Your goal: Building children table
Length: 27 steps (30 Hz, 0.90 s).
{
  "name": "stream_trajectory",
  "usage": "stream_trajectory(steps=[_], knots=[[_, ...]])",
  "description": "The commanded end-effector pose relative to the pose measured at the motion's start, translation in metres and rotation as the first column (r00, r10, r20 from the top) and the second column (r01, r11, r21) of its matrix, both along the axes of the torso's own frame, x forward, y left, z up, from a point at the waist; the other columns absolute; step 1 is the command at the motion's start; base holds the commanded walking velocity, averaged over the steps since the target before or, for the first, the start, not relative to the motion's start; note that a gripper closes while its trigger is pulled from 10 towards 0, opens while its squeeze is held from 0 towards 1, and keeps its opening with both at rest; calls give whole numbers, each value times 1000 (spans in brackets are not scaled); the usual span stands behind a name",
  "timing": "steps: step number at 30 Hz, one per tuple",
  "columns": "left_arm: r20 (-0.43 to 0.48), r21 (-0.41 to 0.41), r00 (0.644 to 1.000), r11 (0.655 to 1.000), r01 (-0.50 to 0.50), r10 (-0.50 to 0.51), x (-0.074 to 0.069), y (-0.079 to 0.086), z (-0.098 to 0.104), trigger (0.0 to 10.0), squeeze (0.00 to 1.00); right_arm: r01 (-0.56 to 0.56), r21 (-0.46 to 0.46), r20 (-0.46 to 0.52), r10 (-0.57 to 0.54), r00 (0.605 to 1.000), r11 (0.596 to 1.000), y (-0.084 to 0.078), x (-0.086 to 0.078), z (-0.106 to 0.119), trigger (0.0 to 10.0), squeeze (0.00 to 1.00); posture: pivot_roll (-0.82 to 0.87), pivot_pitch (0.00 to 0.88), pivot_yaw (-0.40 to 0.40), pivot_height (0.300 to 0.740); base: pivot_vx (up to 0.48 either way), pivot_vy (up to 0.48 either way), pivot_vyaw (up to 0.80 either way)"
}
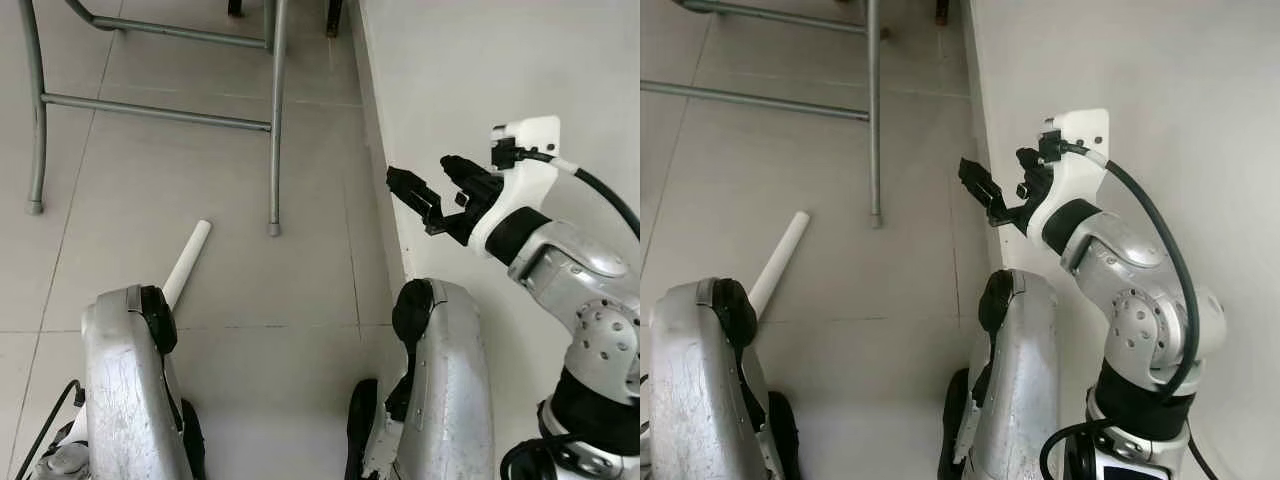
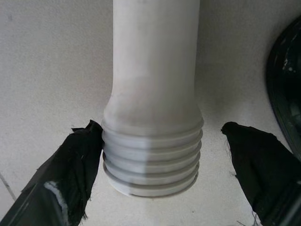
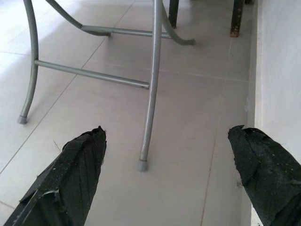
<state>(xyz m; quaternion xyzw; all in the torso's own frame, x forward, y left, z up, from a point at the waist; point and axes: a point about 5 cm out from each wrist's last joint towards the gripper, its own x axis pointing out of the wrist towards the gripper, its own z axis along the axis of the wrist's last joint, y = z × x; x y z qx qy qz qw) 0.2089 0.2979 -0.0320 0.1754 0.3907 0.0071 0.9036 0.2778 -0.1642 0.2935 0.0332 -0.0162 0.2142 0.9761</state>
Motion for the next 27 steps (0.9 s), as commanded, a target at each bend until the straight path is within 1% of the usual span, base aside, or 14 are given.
stream_trajectory(steps=[1, 5, 6, 14, 19, 24, 25, 26, 27], knots=[[-93, -32, 996, 999, 11, -14, -23, -14, -21, 10000, 0, 15, -10, -3, -15, 1000, 1000, -7, -6, 0, 10000, 0, -346, 481, -210, 300, 0, 0, 0], [-107, -35, 994, 999, 7, -10, -26, -16, -24, 10000, 0, 16, -13, -6, -16, 1000, 1000, -7, -7, -1, 10000, 0, -345, 482, -211, 300, 0, 0, 0], [-102, -40, 995, 999, -3, -1, -28, -16, -24, 0, 0, 16, -15, -10, -16, 1000, 1000, -7, -7, -1, 10000, 0, -349, 479, -212, 300, 0, 0, 0], [-109, -2, 994, 1000, 0, -1, -33, -12, -25, 0, 0, 16, -20, -24, -16, 1000, 1000, -8, -9, -2, 10000, 0, -345, 483, -213, 300, 0, 0, 0], [-108, 37, 994, 999, -29, 33, -37, -6, -26, 0, 0, 15, -24, -31, -15, 999, 1000, -7, -10, -1, 10000, 0, -343, 484, -215, 300, 0, 0, 0], [-102, 48, 993, 997, -54, 58, -38, -4, -25, 0, 0, 16, -24, -35, -16, 999, 1000, -5, -8, -2, 10000, 0, -334, 477, -207, 300, 0, 0, 0], [-90, 63, 992, 995, -81, 86, -37, -2, -24, 0, 0, 16, -22, -36, -17, 999, 1000, -4, -7, -3, 10000, 0, -323, 472, -193, 300, 0, 0, 0], [-90, 63, 992, 995, -81, 86, -37, -2, -24, 0, 0, 16, -22, -36, -17, 999, 1000, -4, -7, -3, 10000, 0, -323, 472, -193, 300, 0, 0, 0], [-58, 88, 989, 987, -131, 137, -36, 3, -21, 4431, 0, 14, -15, -33, -15, 999, 1000, -2, -6, -3, 10000, 0, -312, 466, -186, 300, 0, 0, 0]])
